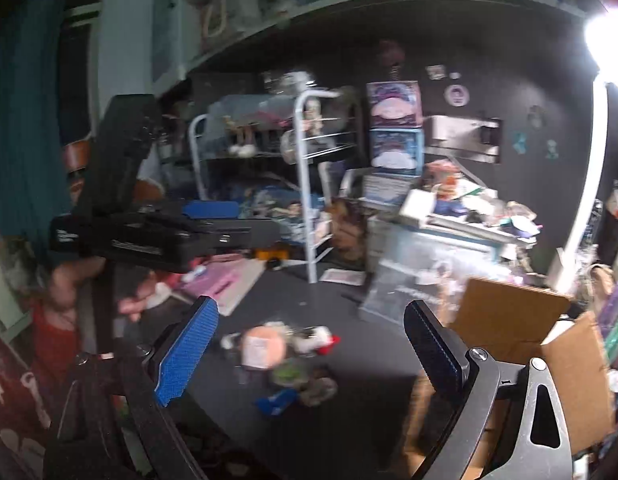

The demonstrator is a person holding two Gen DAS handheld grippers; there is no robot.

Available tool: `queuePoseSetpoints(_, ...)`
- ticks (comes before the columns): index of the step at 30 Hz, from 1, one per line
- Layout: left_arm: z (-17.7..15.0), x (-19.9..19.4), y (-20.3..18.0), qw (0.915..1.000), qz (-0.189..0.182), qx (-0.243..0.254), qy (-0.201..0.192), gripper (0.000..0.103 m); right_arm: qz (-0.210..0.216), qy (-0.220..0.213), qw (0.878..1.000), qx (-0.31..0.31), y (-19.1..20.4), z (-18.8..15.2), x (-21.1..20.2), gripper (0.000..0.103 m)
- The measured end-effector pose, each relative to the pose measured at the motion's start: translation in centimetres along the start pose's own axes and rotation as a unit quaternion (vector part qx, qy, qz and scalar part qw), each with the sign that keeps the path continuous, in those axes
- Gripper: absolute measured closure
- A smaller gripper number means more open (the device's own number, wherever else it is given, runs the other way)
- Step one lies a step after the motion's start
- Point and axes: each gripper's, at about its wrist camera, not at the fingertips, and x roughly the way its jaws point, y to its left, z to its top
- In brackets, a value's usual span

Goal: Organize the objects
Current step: 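Move the right gripper back to the blue chocolate bar, then grasp the blue-wrapped chocolate bar with the right gripper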

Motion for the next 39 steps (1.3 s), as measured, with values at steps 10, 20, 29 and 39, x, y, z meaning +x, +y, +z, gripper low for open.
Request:
queuePoseSetpoints(10, -8.1, 0.6, 4.7, 0.9987, 0.022, -0.04, 0.024, 0.001, 0.034, 0.078, 0.992, 0.097, 2.2, -8.0, 8.0, 0.028)
queuePoseSetpoints(20, -13.0, 2.2, 7.3, 0.9914, -0.037, -0.098, 0.08, 0.001, -0.055, 0.145, 0.975, 0.159, 1.4, -13.2, 13.4, 0.048)
queuePoseSetpoints(29, -13.1, 2.0, 7.9, 0.9916, -0.044, -0.094, 0.077, 0.001, -0.139, 0.157, 0.971, 0.117, 1.8, -12.9, 14.0, 0.069)
queuePoseSetpoints(39, -12.8, 2.7, 7.5, 0.9906, -0.063, -0.09, 0.082, 0.001, -0.145, 0.161, 0.971, 0.105, 1.1, -12.5, 13.9, 0.069)
